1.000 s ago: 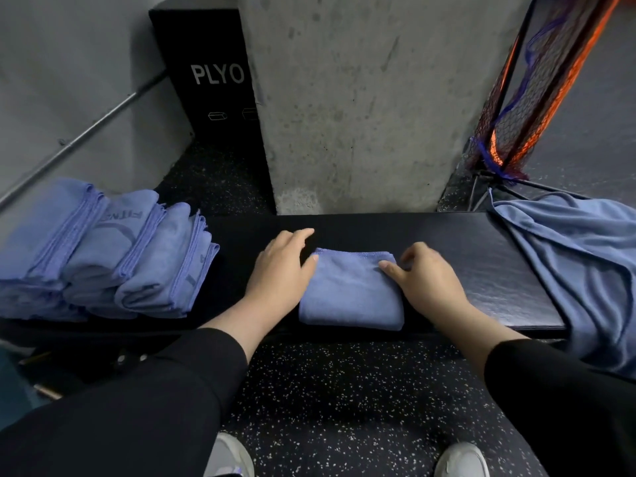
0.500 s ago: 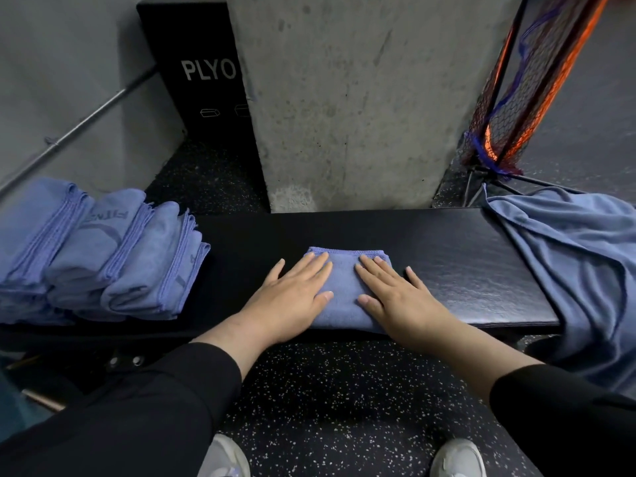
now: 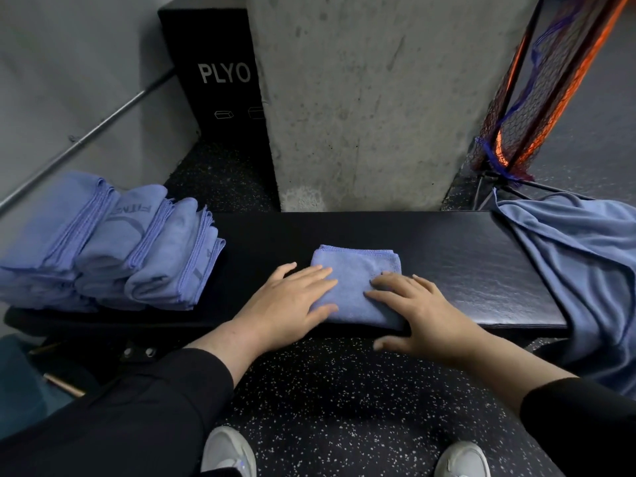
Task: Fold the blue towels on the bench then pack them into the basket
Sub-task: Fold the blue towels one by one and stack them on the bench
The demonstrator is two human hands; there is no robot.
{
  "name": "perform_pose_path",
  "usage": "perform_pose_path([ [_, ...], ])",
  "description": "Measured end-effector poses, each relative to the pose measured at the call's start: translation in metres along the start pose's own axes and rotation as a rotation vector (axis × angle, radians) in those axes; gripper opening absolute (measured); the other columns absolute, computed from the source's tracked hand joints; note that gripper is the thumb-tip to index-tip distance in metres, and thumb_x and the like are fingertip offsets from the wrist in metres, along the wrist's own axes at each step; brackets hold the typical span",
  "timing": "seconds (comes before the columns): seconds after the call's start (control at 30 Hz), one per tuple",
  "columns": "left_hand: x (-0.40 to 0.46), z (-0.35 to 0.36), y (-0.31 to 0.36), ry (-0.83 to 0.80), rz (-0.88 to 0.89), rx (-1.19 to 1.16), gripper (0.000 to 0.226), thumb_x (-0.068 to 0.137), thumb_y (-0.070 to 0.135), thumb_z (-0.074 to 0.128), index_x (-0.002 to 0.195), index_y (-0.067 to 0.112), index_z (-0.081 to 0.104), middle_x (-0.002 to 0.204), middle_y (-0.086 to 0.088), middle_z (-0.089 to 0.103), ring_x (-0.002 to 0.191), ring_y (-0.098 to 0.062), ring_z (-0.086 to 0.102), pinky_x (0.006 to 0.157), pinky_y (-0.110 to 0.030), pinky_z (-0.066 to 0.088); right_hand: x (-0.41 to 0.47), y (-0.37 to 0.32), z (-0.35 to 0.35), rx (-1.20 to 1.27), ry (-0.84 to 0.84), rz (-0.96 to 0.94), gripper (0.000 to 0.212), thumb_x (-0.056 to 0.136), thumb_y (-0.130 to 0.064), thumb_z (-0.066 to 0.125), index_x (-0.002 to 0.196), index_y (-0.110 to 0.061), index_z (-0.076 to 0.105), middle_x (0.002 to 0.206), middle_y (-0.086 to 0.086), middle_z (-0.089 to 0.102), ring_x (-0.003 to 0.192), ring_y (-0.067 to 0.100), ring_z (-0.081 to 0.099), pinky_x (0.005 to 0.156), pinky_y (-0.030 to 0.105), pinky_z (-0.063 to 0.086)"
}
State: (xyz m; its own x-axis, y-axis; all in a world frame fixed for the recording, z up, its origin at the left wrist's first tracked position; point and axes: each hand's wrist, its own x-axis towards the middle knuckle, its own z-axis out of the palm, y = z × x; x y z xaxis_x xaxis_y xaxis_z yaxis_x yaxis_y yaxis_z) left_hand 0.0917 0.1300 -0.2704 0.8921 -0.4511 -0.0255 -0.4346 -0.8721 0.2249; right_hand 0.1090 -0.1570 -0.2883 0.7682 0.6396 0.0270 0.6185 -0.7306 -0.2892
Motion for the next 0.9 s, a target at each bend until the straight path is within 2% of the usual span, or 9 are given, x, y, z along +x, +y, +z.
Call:
perform_pose_path([
  [0.07,-0.004,0.001,0.001,-0.023,0.027,0.015,0.080,0.092,0.074,0.024,0.157,0.029,0.032,0.167,0.010,0.020,0.154,-0.001,0.007,0.126,-0.034,-0.003,-0.002,0.000,0.004,0.021,-0.007,0.032,0.073,0.084,-0.074,0.051,0.146,-0.036,0.042,0.155,-0.020,0.033,0.147,0.002,0.025,0.122,0.045,0.020],
  [0.2,-0.004,0.001,0.003,-0.007,0.032,0.030,0.082,0.091,0.072,0.046,0.158,0.028,0.028,0.165,0.013,0.024,0.153,0.000,0.011,0.127,-0.037,0.003,0.003,-0.007,-0.008,0.162,0.115,0.114,0.031,0.096,-0.042,0.057,0.127,-0.037,0.056,0.135,-0.025,0.055,0.126,0.002,0.049,0.112,0.038,0.034],
  [0.3,0.000,-0.002,0.006,0.108,0.017,-0.061,0.047,0.095,0.054,0.052,0.134,0.029,0.057,0.139,0.014,0.058,0.134,-0.005,0.046,0.121,-0.031,0.021,0.002,-0.008,-0.023,0.276,0.068,0.210,0.004,0.097,-0.045,0.053,0.101,-0.045,0.052,0.089,-0.023,0.064,0.086,0.007,0.058,0.077,0.027,0.045],
  [0.4,0.004,-0.010,0.007,0.086,-0.120,-0.290,0.022,0.093,0.053,0.059,0.097,0.031,0.060,0.090,0.015,0.066,0.097,-0.012,0.057,0.088,-0.028,0.044,0.000,-0.008,-0.035,0.326,0.031,0.232,0.019,0.092,-0.049,0.063,0.104,-0.041,0.051,0.085,-0.016,0.066,0.080,0.007,0.061,0.071,0.028,0.050],
  [0.5,0.011,-0.020,0.004,0.072,-0.214,-0.421,0.025,0.090,0.055,0.064,0.087,0.031,0.057,0.072,0.012,0.061,0.070,-0.003,0.054,0.066,-0.026,0.043,0.005,-0.009,-0.039,0.374,0.033,0.273,0.029,0.088,-0.049,0.069,0.110,-0.044,0.050,0.094,-0.018,0.067,0.088,0.001,0.061,0.076,0.024,0.050],
  [0.63,0.030,-0.026,0.005,0.145,-0.321,-0.584,0.025,0.089,0.048,0.069,0.081,0.026,0.061,0.071,0.010,0.062,0.067,-0.005,0.056,0.065,-0.032,0.045,0.022,-0.005,-0.041,0.477,0.146,0.396,0.029,0.090,-0.045,0.069,0.112,-0.040,0.052,0.097,-0.017,0.065,0.090,-0.002,0.061,0.074,0.020,0.047],
  [0.77,0.042,-0.020,0.006,0.233,-0.437,-0.783,0.020,0.087,0.038,0.076,0.097,0.028,0.062,0.079,0.005,0.071,0.078,-0.009,0.068,0.070,-0.031,0.053,0.037,0.000,-0.033,0.462,0.264,0.467,0.040,0.087,-0.038,0.075,0.119,-0.035,0.051,0.102,-0.018,0.054,0.091,0.005,0.057,0.078,0.025,0.041],
  [0.83,0.047,-0.017,0.010,0.277,-0.479,-0.700,0.024,0.087,0.039,0.076,0.099,0.029,0.058,0.076,0.008,0.063,0.074,-0.009,0.061,0.066,-0.029,0.048,0.042,0.002,-0.026,0.288,0.348,0.401,0.037,0.086,-0.032,0.074,0.118,-0.030,0.055,0.110,-0.014,0.050,0.097,0.013,0.055,0.081,0.031,0.042],
  [0.9,0.052,-0.012,0.012,0.341,-0.485,-0.463,0.027,0.087,0.039,0.075,0.105,0.028,0.058,0.092,0.009,0.059,0.087,-0.012,0.058,0.075,-0.033,0.049,0.045,0.001,-0.019,0.057,0.427,0.289,0.029,0.086,-0.026,0.073,0.112,-0.028,0.061,0.117,-0.010,0.052,0.103,0.019,0.052,0.083,0.038,0.043],
])
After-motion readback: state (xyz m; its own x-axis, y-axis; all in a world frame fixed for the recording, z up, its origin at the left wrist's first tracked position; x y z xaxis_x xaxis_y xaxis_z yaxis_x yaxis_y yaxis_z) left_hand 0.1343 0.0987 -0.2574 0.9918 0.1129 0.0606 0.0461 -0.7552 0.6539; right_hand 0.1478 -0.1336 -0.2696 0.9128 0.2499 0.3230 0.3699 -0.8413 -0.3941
